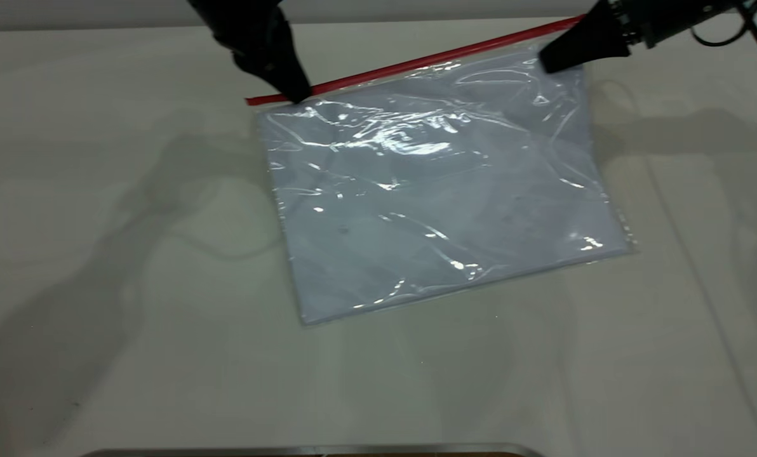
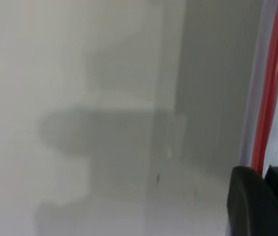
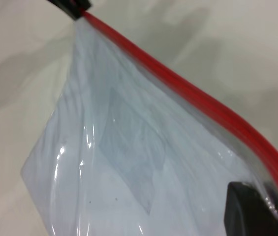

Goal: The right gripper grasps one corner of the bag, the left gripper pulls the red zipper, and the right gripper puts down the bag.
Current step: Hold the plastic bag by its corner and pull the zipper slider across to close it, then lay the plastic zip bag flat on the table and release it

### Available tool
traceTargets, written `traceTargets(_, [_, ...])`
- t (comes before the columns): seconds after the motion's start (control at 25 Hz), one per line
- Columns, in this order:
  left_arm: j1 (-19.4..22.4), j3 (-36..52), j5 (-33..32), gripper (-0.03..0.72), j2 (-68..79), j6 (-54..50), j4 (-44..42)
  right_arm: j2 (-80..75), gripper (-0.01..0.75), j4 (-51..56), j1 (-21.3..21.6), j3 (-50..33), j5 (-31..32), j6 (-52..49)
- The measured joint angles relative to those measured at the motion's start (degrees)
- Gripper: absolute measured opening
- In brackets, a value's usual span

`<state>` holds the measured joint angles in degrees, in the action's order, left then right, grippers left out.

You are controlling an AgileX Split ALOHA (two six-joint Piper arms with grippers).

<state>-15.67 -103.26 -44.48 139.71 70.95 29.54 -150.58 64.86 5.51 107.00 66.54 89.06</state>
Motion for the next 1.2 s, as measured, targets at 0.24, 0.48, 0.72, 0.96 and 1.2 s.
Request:
traceTargets(0.24, [1.0, 0.0, -1.06, 0.053, 0.0, -0.6, -2.97, 0.0, 0.065, -0.28, 1.41, 0.0, 0.0, -2.54])
traceTargets(0.48, [1.07, 0.0, -1.85, 0.111, 0.0, -2.07, -4.45, 0.0, 0.318, -2.42, 1.8, 0.05, -1.02, -6.24])
traceTargets(0.72, [1.22, -1.16, -3.07, 0.394, 0.0, -11.54, -5.49, 0.0, 0.644, -9.56, 2.88, 5.21, 0.81, -12.55])
traceTargets(0.96, [1.22, -7.89, -10.49, 0.599, -3.01, -25.93, -13.69, 1.08, 0.679, -24.59, 2.95, 20.85, 2.19, -31.91])
traceTargets(1.2, [1.22, -17.54, -22.38, 0.59, -11.58, -41.05, -22.9, 9.04, 0.565, -34.84, 2.95, 32.21, 3.47, -53.15])
